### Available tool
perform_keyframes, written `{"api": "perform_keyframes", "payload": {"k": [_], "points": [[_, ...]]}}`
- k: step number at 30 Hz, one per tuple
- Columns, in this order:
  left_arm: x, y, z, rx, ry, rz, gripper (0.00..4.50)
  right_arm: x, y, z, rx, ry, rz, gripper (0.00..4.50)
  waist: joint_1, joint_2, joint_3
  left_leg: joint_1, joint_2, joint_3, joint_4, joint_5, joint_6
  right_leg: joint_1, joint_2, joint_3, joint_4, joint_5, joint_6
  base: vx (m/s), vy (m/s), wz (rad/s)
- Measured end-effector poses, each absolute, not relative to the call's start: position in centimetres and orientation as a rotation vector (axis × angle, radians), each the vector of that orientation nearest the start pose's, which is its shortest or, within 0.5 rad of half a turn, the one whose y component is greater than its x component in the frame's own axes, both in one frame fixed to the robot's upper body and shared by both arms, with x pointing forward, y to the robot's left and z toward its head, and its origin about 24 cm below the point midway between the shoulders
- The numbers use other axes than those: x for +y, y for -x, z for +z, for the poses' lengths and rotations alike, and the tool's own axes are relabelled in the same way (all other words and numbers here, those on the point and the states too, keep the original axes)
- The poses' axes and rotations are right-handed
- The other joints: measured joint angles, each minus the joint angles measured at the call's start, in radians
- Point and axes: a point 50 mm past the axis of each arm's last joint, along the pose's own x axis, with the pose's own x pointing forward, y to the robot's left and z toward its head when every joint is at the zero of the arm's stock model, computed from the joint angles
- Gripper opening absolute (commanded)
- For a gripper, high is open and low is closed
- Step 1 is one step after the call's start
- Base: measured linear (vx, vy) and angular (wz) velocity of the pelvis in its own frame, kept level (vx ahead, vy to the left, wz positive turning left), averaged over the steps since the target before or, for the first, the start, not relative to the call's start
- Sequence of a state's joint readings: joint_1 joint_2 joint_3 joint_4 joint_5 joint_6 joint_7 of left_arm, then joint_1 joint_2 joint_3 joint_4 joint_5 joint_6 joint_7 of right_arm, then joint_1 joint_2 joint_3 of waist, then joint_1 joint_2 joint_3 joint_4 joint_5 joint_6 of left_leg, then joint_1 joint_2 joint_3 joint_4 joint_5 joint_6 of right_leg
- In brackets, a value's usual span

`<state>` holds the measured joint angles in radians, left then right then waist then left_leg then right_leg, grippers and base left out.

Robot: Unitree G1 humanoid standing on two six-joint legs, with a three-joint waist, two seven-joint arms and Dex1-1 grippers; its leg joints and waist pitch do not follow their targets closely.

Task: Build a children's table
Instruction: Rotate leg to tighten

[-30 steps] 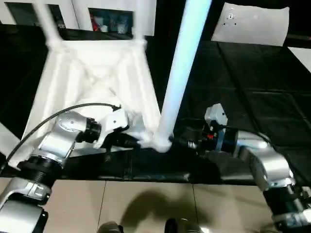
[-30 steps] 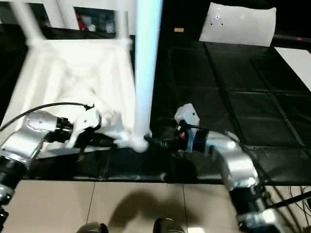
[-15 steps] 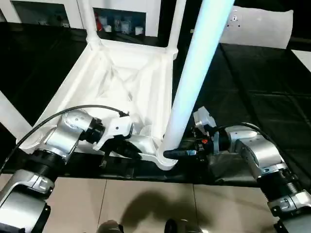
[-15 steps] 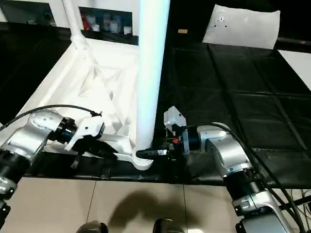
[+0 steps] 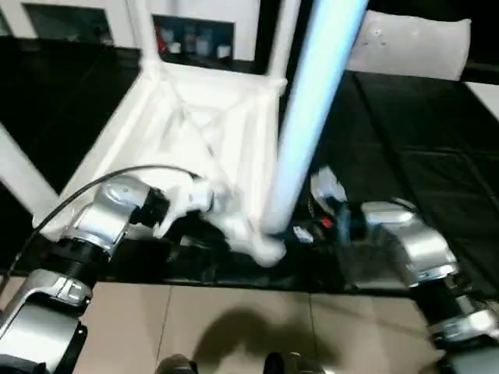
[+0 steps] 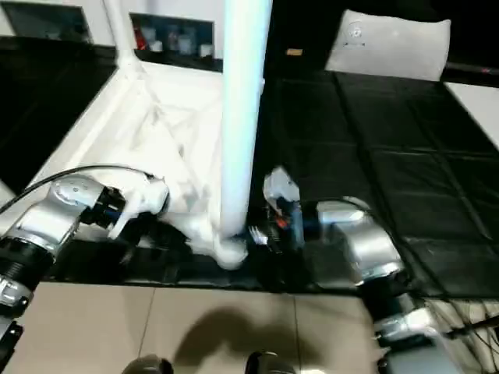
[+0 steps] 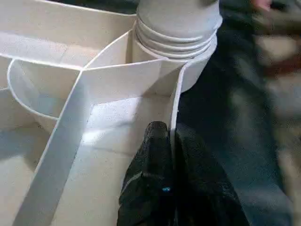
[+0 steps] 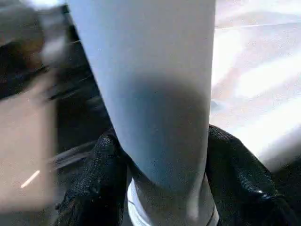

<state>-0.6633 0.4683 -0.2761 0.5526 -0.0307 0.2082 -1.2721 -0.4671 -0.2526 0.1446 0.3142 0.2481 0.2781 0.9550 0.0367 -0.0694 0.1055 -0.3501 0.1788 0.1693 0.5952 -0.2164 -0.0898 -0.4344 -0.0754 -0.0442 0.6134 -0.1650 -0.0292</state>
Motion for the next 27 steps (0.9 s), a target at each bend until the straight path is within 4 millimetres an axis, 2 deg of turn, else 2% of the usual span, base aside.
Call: {"api": "perform_keyframes", "payload": {"k": [1,3,5,8,13,14,15,18,19,23,24,27], "points": [[15.1,-33.0,8.1,0.478,-0.381,-1.269,0.0,-11.0,-31.3,7.5,0.192,-0.013,1.043,2.0,-0.011,0.0,0.0,0.0,0.0,0.0,0.0,0.001,-0.001,0.0,0.0,0.0,-0.002,-0.001,0.005,0.0,0.0,0.0],[14.1,-33.3,7.9,0.474,-0.349,-1.183,0.0,-10.6,-31.8,7.4,0.188,-0.062,0.902,1.99,-0.016,0.001,-0.001,0.001,0.001,0.0,-0.002,0.002,-0.002,0.0,0.001,0.0,-0.001,-0.001,0.006,0.0,0.0,0.0],[13.5,-33.7,7.8,0.47,-0.315,-1.099,0.0,-9.7,-32.3,7.3,0.182,-0.105,0.763,1.98,-0.016,0.004,-0.003,0.002,0.001,0.0,-0.005,0.002,-0.002,-0.001,0.002,-0.001,-0.001,-0.001,0.007,0.0,0.0,0.0],[12.6,-33.9,7.6,0.467,-0.287,-1.04,0.0,-9.2,-32.8,7.4,0.187,-0.116,0.656,1.98,-0.014,0.009,-0.005,0.002,0.001,-0.001,-0.006,0.003,-0.002,-0.001,0.002,-0.001,-0.001,-0.001,0.007,0.0,0.0,0.0],[10.1,-34.6,7.6,0.45,-0.273,-0.924,0.0,-8.1,-34.0,7.8,0.187,-0.134,0.423,1.98,-0.009,0.011,-0.006,0.0,0.0,0.0,-0.007,0.002,-0.002,-0.001,0.001,0.001,-0.003,-0.002,0.008,0.0,0.0,0.0],[9.8,-34.6,7.6,0.447,-0.276,-0.918,0.0,-8.1,-34.0,7.8,0.185,-0.144,0.402,1.98,-0.007,0.011,-0.006,0.0,-0.001,0.0,-0.007,0.002,-0.002,-0.001,0.001,0.001,-0.003,-0.002,0.009,0.0,0.0,0.0],[9.6,-34.6,7.7,0.444,-0.28,-0.915,0.0,-8.0,-34.0,7.8,0.182,-0.152,0.386,2.54,-0.006,0.011,-0.006,0.0,-0.001,0.0,-0.008,0.002,-0.002,-0.001,0.001,0.001,-0.004,-0.002,0.008,0.0,0.0,0.0],[9.5,-34.7,7.7,0.439,-0.289,-0.916,0.0,-8.0,-34.0,7.9,0.17,-0.166,0.381,2.75,-0.005,0.012,-0.006,0.0,-0.001,0.0,-0.01,0.002,-0.001,-0.001,0.001,0.001,-0.004,-0.001,0.006,0.0,0.0,0.0],[9.4,-34.6,7.7,0.436,-0.296,-0.92,0.0,-8.1,-33.8,7.8,0.166,-0.171,0.382,3.04,-0.004,0.012,-0.006,0.0,-0.001,0.0,-0.01,0.003,0.0,-0.001,0.001,0.001,-0.004,-0.001,0.006,0.0,0.0,0.0],[10.2,-34.7,7.9,0.425,-0.324,-0.932,0.0,-8.4,-33.1,7.4,0.159,-0.173,0.451,3.25,-0.008,0.013,-0.005,0.0,0.0,0.0,-0.01,0.003,0.0,-0.002,0.002,0.0,-0.004,-0.001,0.006,0.0,0.0,0.0],[10.3,-34.7,7.9,0.423,-0.328,-0.934,0.0,-8.5,-32.9,7.2,0.165,-0.178,0.464,3.5,-0.01,0.013,-0.005,0.0,0.0,0.0,-0.011,0.002,-0.001,-0.002,0.002,0.0,-0.004,0.0,0.006,0.0,0.0,0.0],[11.2,-34.7,8.0,0.417,-0.357,-0.952,0.0,-9.0,-32.5,6.9,0.167,-0.157,0.536,3.71,-0.012,0.014,-0.004,-0.001,0.001,0.0,-0.011,0.002,-0.002,-0.003,0.003,-0.001,-0.004,-0.001,0.008,0.0,0.0,0.0]]}}
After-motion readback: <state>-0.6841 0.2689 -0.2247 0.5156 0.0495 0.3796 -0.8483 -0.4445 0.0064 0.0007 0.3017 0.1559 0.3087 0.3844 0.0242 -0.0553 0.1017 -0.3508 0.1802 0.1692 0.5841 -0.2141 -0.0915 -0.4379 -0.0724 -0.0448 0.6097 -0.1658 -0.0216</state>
